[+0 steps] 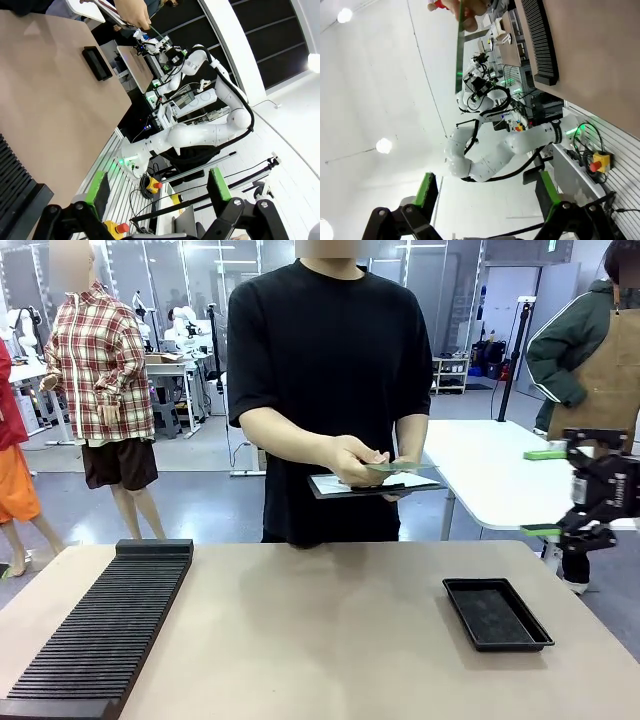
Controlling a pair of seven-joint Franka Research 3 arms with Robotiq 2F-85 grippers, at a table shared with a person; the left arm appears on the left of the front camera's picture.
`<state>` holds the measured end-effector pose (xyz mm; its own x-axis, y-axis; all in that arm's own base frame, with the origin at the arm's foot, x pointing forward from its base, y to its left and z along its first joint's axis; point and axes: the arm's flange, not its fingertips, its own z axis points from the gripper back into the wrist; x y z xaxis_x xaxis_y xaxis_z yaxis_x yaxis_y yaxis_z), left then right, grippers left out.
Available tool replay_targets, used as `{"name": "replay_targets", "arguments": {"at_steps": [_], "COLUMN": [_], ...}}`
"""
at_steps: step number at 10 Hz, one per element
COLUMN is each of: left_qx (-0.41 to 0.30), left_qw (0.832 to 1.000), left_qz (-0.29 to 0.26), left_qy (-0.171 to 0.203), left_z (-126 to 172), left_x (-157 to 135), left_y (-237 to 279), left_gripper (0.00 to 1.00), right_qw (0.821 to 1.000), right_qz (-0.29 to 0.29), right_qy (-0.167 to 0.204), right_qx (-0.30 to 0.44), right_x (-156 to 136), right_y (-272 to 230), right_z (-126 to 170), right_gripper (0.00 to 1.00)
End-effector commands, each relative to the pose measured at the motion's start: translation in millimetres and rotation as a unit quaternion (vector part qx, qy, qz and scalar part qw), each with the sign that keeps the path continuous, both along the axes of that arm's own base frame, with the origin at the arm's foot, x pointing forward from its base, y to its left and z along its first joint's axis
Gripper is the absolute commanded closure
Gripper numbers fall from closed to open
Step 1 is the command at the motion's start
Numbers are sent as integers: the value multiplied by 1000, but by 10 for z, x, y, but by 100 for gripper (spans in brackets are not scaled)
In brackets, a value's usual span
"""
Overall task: Inspect the PCB.
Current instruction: Pick up the Blank PCB that the human is holding.
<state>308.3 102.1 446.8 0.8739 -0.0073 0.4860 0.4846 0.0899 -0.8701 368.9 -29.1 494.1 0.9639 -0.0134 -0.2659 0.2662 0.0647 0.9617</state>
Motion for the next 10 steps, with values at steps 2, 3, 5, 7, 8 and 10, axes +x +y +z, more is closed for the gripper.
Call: {"name": "replay_targets", "arguments": {"at_steps": [2,3,5,7,8,10], "left_qx": [-4,-4,-4,-4,-4,-4], "left_qw": [1000,1000,1000,1000,1000,1000], "left_qz": [-6,-6,-6,-6,-6,-6], "left_qy": [5,5,5,5,5,5], "left_z": [56,56,56,56,56,56], "left_x": [20,20,20,20,20,20], "left_y": [5,5,5,5,5,5], "left_gripper": [0,0,0,0,0,0], "right_qw": [999,999,999,998,998,998], "right_qz": [-9,-7,4,3,9,23], "right_qy": [36,39,48,59,61,65], "right_qx": [0,3,6,3,9,9], "right_x": [298,389,587,743,810,918], "right_y": [377,503,730,887,965,1166], "right_z": [56,71,109,135,152,106], "right_gripper": [0,0,0,0,0,0]}}
